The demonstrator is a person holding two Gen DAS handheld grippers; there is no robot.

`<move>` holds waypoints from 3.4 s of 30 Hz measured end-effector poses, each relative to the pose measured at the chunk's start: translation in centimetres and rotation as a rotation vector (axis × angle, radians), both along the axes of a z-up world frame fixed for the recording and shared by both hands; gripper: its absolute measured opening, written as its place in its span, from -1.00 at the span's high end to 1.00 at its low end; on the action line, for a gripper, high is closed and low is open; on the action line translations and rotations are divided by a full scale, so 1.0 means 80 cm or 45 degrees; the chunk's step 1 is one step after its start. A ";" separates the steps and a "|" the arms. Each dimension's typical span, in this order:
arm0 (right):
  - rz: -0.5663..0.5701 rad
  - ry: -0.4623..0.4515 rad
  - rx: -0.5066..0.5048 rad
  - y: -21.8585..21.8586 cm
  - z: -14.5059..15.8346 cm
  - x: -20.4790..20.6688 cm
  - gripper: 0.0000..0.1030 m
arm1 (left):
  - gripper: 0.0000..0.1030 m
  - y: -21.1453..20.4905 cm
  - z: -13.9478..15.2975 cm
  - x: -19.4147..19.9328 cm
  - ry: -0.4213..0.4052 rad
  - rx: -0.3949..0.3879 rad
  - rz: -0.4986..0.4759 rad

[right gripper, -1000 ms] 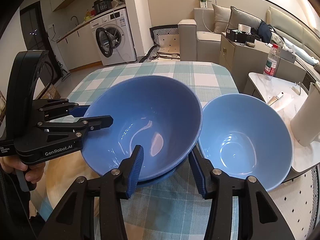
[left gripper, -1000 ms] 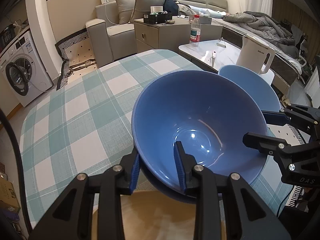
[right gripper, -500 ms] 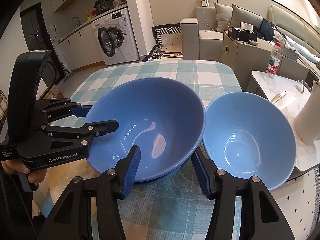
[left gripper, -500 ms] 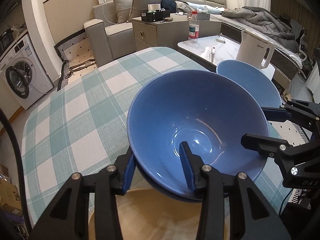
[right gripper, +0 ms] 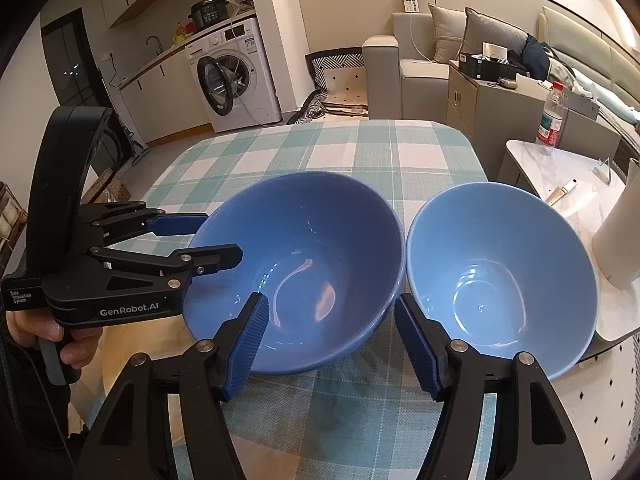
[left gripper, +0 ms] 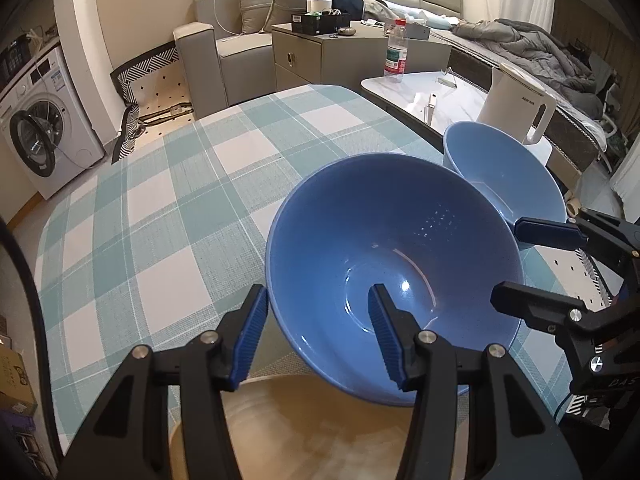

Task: Organize plates and bowls
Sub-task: 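Open both tools to release the rim of the nested blue bowl, then withdraw both open tools up from the nested blue bowls, then move both open tools to the rim of the third blue bowl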

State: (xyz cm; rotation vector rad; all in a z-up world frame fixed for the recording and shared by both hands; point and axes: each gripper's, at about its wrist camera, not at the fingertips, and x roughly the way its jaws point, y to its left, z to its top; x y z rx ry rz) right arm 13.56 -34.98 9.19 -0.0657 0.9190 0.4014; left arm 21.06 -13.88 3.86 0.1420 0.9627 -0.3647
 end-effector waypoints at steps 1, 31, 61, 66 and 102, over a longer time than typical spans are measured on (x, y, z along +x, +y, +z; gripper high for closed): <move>-0.001 0.001 0.000 0.000 0.000 0.000 -0.37 | -0.03 0.000 0.000 0.000 0.002 -0.002 0.000; -0.122 -0.104 0.049 -0.034 0.031 0.002 -0.98 | -1.00 0.009 0.046 0.013 -0.108 -0.149 0.038; -0.316 -0.166 0.061 -0.134 0.057 -0.002 -0.99 | -1.00 -0.054 0.066 0.036 -0.140 -0.129 -0.068; -0.323 -0.152 0.059 -0.141 0.051 -0.002 -0.99 | -1.00 -0.068 0.067 0.040 -0.147 -0.118 -0.096; -0.376 -0.067 0.073 -0.170 0.014 0.008 -0.98 | -0.96 -0.134 0.047 0.070 -0.057 -0.127 -0.211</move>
